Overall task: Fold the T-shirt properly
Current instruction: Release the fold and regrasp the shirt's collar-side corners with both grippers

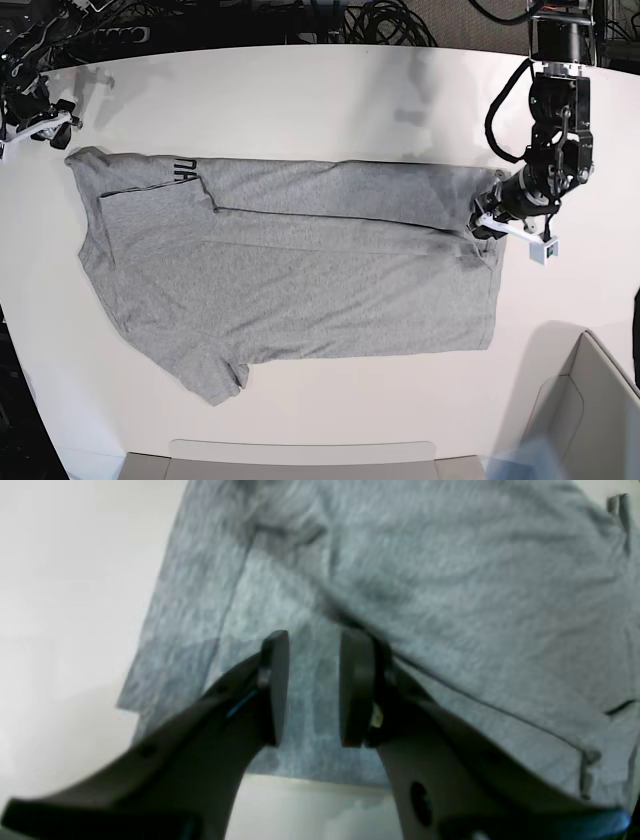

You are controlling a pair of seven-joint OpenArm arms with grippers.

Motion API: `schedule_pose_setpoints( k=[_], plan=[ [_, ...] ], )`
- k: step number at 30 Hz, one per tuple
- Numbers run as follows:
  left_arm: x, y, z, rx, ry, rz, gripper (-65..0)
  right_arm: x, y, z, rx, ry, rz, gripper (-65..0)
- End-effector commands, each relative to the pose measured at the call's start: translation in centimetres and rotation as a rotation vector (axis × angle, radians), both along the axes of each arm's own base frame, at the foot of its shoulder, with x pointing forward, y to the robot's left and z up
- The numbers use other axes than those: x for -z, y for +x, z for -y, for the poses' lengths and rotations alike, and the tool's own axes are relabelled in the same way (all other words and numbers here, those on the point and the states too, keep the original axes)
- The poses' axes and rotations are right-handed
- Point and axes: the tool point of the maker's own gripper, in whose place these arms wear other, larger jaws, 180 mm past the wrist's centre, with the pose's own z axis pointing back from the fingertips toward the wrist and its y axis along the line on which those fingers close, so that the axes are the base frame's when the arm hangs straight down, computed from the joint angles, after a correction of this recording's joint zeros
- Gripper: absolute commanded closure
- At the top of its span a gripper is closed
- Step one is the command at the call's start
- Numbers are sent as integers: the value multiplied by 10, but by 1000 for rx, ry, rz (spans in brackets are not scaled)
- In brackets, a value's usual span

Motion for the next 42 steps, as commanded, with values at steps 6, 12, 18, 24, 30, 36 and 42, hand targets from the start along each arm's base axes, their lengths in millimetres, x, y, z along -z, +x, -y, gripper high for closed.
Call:
schedule_pose_setpoints(
  k=[6,12,18,24,30,36,42],
  plan=[
    [-16,12,-5,-2,10,53,-180,18,2,8,-22,125,40,-272],
    [-26,2,-31,-79,13,83,-180,16,8,-2,-130,107,66,-272],
    [-35,-7,-36,-87,23,101,-180,14,13,-4,-143,107,81,-272],
    [-32,-8,-32,-78,19,92,-180,-2,46,-5,-146,110,165,-272],
    [-30,-9,-29,-81,8,90,-180,-2,75,-35,-247,129,175,-272],
    [-22,-17,-26,-66,-1,53,-194,14,78,-45,-227,133,117,-272],
    [-18,-23,-25,-58,-13,22,-243,13,79,-40,-216,92,136,-272]
  ],
)
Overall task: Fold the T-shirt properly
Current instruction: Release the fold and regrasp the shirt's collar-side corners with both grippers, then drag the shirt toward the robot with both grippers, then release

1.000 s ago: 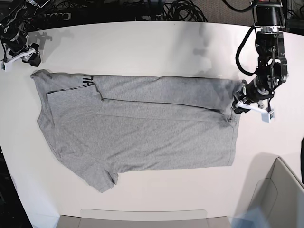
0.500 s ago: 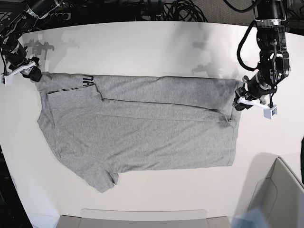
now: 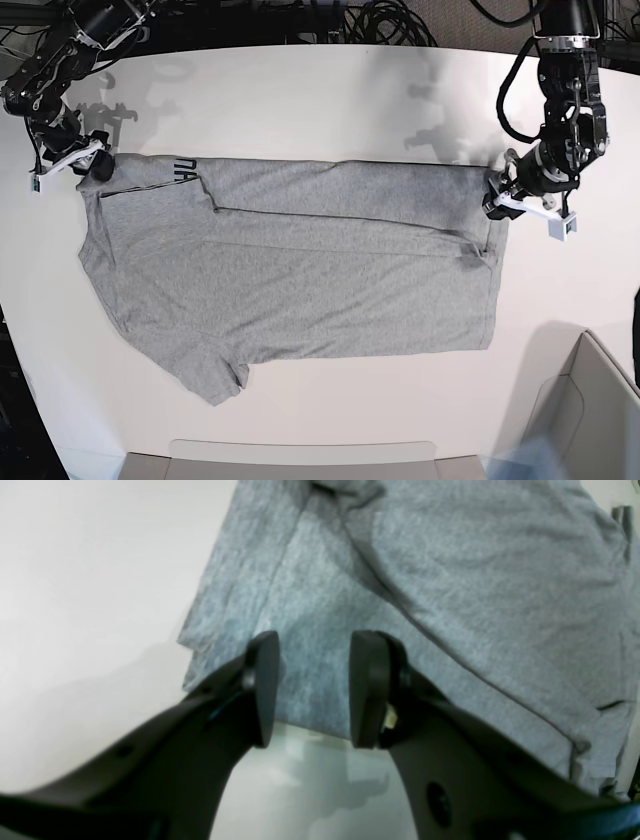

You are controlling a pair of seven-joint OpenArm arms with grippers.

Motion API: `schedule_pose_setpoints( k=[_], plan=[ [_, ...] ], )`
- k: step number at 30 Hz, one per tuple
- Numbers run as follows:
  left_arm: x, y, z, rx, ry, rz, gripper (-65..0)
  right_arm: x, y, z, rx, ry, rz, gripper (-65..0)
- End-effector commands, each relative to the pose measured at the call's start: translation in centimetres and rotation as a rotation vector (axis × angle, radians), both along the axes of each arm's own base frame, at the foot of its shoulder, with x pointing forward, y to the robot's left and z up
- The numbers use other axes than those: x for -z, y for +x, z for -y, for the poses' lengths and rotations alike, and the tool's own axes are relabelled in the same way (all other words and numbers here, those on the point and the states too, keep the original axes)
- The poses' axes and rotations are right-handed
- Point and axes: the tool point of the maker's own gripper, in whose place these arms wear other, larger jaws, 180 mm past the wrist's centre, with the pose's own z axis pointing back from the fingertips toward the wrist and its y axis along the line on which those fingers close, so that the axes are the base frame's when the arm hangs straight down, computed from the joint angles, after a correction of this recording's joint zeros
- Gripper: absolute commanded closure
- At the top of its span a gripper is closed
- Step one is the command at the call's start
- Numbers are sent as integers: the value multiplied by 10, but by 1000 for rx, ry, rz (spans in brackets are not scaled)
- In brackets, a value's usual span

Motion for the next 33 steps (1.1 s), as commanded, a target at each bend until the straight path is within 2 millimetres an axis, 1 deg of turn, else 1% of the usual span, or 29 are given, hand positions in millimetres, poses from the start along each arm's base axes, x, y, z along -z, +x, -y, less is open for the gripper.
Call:
schedule_pose_setpoints(
  k=[1,3,5,9,16,20,21,22,24,27,28,29,30,33],
  plan=[
    [-11,8,-6,-2,11,36,-243,-14,9,10,4,-32,45,-272],
    [-7,7,-4,16,-4,34,-243,-15,8,11,5,-42,42,-272],
    [4,2,-5,19,-29,6,-243,-15,7,13,8,-45,37,-272],
    [30,-6,-21,-38,-31,-57,-243,-11,0,13,5,-48,22,-272],
    [27,-1,-32,-63,8,-23,-240,-8,-5,13,7,-48,10,-272],
    [29,-3,-50,-56,131,-40,-240,-8,-5,14,8,-50,10,-272],
    [32,-6,-56,-50,176,-53,-240,-10,-5,18,7,-59,10,-272],
    [34,-7,-56,-45,201,-61,-240,-10,-5,19,8,-61,8,-272],
    [40,-10,-49,-41,186,-70,-240,-12,-4,20,7,-65,11,-272],
    [40,-10,-38,-4,172,-62,-240,-13,-3,21,7,-68,16,-272],
    [41,-9,-33,17,165,-53,-240,-13,-2,21,6,-68,16,-272],
    [42,-8,-22,46,143,-42,-240,-13,-2,20,4,-68,16,-272],
    [43,-9,-18,61,132,-43,-240,-13,-2,20,4,-68,16,-272],
    [43,-9,-13,89,122,-47,-240,-14,-1,20,3,-68,17,-272]
  ],
)
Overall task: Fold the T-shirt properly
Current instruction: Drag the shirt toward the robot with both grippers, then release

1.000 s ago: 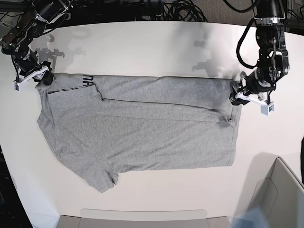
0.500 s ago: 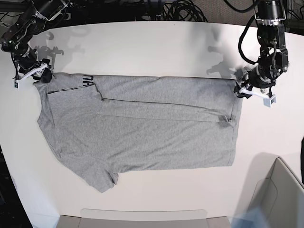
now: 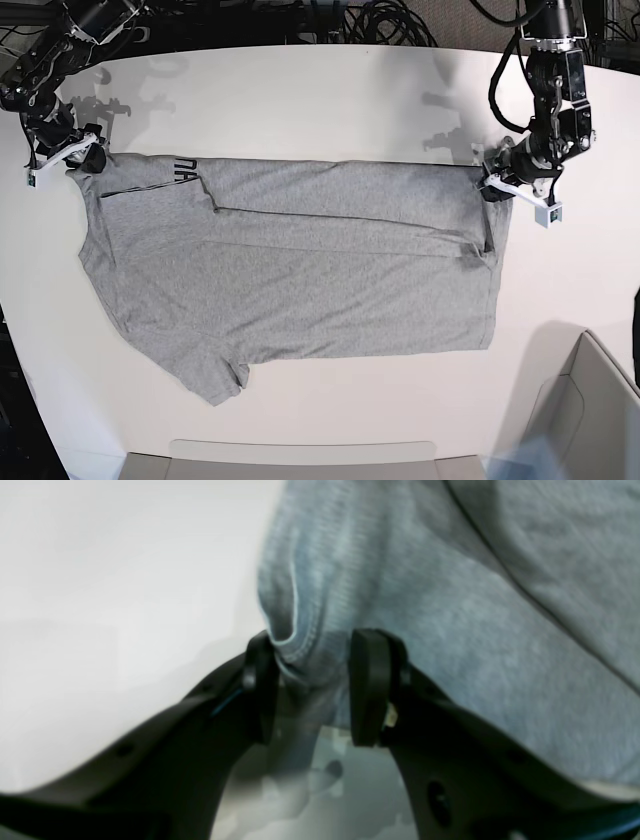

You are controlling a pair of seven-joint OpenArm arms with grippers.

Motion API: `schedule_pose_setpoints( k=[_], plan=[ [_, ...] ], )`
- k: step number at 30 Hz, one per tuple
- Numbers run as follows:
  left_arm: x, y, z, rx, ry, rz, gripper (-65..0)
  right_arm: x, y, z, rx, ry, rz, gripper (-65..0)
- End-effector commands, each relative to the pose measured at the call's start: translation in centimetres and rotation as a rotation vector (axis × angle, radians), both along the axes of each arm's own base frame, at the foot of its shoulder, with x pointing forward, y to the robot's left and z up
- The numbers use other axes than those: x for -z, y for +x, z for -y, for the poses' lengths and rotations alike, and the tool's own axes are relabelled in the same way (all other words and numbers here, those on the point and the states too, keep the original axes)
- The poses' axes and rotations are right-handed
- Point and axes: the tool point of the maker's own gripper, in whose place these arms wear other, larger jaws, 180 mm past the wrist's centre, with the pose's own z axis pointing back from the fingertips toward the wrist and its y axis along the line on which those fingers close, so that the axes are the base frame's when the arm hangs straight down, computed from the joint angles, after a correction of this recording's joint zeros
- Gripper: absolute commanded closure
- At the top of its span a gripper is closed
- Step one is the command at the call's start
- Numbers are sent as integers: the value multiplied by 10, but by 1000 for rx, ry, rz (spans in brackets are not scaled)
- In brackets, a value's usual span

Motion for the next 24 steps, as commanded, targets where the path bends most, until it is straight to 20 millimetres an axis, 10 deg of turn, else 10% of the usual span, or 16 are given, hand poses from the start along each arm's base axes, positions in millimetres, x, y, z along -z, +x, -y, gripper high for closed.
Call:
schedule_pose_setpoints(
  k=[1,7,11,15,24],
  plan=[
    [-7,5,-2,9,7,15,-240,-15,10,8,1,-25,48,-272],
    [-4,11,3,2,-8,16,-185,-23,24,8,0,-24,80,-257],
    [12,3,-3,-25,-22,-34,-18,-23,37,10,-23,-89,39,-102],
    [19,-5,-4,-28,-24,-65,0,-19,37,13,-31,-137,-13,0],
    [27,-46,-17,-34,8,-120,0,1,-10,19,-41,-178,-127,0]
  ],
)
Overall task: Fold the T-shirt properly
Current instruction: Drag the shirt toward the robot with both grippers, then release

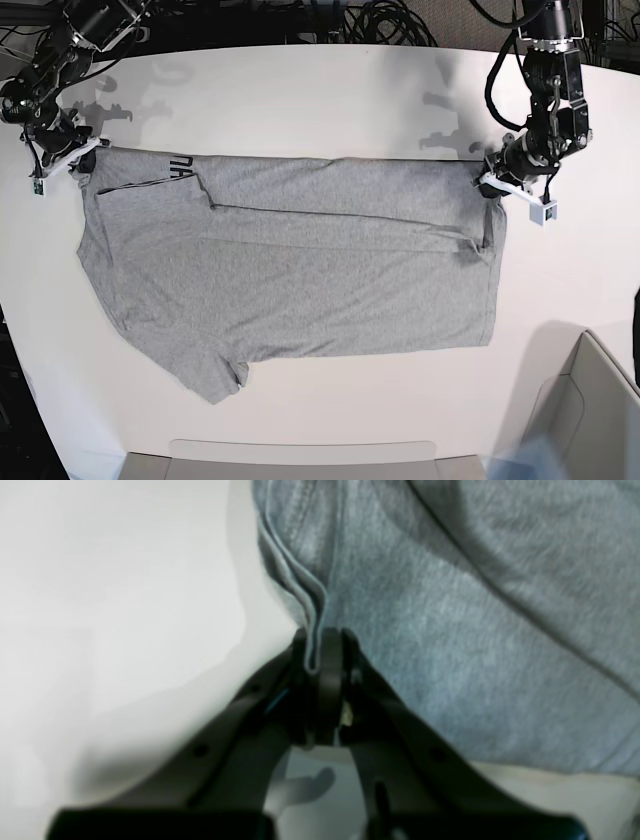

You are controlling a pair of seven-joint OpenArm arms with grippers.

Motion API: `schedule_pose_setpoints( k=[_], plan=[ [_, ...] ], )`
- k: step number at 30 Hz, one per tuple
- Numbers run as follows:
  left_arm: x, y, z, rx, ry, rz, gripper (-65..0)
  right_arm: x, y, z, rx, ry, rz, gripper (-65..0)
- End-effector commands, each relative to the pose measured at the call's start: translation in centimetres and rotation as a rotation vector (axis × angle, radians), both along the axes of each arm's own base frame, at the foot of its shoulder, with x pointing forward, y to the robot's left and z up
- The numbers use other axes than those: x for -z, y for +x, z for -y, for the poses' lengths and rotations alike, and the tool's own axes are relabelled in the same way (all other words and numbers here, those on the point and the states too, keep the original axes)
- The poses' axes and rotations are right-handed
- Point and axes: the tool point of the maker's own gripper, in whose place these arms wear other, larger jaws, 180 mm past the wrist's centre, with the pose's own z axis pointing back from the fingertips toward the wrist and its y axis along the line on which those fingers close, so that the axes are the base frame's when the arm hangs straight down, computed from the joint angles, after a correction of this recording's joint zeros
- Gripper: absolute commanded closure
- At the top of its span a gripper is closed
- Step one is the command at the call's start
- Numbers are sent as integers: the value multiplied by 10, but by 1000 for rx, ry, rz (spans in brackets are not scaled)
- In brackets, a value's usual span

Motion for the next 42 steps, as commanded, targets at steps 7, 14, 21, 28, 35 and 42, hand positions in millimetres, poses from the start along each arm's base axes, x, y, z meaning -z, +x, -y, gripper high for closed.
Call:
schedule_pose_setpoints(
  k=[7,14,21,28,35,42],
  plan=[
    [-5,-51,-33,-45,76,-76,0,-9,-48,7,-28,-80,-60,0],
    [-3,-92,-45,-74,66,-191,0,-7,-85,1,-54,-72,-103,0],
    [2,-137,-62,-116,88,-276,0,1,-114,0,-57,-61,-164,0],
    [-12,-156,-55,-64,126,-281,0,4,-120,-1,-60,-62,-181,0],
    [-18,-151,-55,-56,136,-263,-43,1,-122,-2,-73,-74,-183,0],
    [-52,-124,-49,24,196,-161,-190,-30,-112,-8,-112,-160,-123,-146]
  ],
)
